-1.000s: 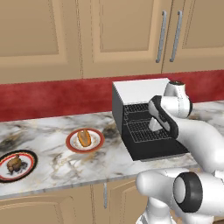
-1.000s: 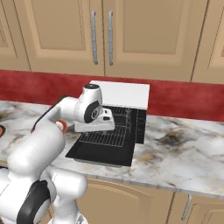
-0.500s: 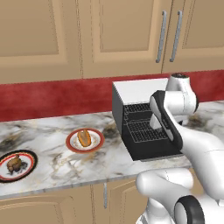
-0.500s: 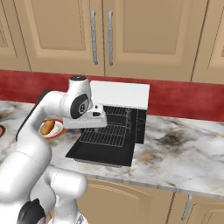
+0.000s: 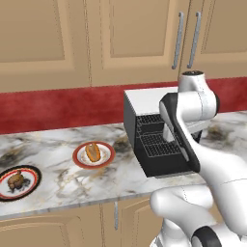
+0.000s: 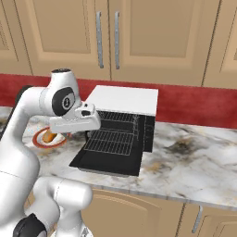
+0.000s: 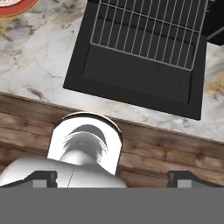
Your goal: Open the toaster oven door. Place the hotdog bun on the bottom rack in the toaster oven and place the chicken drumstick on the top rack.
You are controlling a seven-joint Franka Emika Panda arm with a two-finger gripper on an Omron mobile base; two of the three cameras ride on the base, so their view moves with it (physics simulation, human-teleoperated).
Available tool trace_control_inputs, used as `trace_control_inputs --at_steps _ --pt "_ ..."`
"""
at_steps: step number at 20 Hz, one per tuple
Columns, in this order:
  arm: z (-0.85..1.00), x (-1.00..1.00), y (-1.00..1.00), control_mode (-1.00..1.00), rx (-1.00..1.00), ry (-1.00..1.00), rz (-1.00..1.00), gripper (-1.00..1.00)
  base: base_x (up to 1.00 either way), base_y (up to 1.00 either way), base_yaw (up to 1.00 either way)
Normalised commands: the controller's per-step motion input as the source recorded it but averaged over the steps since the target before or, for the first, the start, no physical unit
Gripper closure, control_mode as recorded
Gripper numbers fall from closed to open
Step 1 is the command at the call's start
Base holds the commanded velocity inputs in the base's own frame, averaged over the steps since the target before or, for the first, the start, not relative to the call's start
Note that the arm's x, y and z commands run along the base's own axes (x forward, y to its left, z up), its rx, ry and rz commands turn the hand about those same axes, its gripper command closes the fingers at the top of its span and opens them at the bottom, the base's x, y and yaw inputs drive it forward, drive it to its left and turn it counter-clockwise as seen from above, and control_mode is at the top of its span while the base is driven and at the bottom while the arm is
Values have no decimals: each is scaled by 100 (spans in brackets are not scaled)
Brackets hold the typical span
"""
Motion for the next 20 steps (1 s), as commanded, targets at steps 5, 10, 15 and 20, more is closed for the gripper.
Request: trace_control_inputs --at_steps 5,10,15,20 --pt "28 -44 36 -100 -9 6 0 -100 0 0 0" --pt "18 -42 42 -100 -9 5 0 -100 0 0 0" --pt "16 -39 45 -100 -8 4 0 -100 0 0 0" --pt "14 -32 50 -100 -7 6 0 -100 0 0 0"
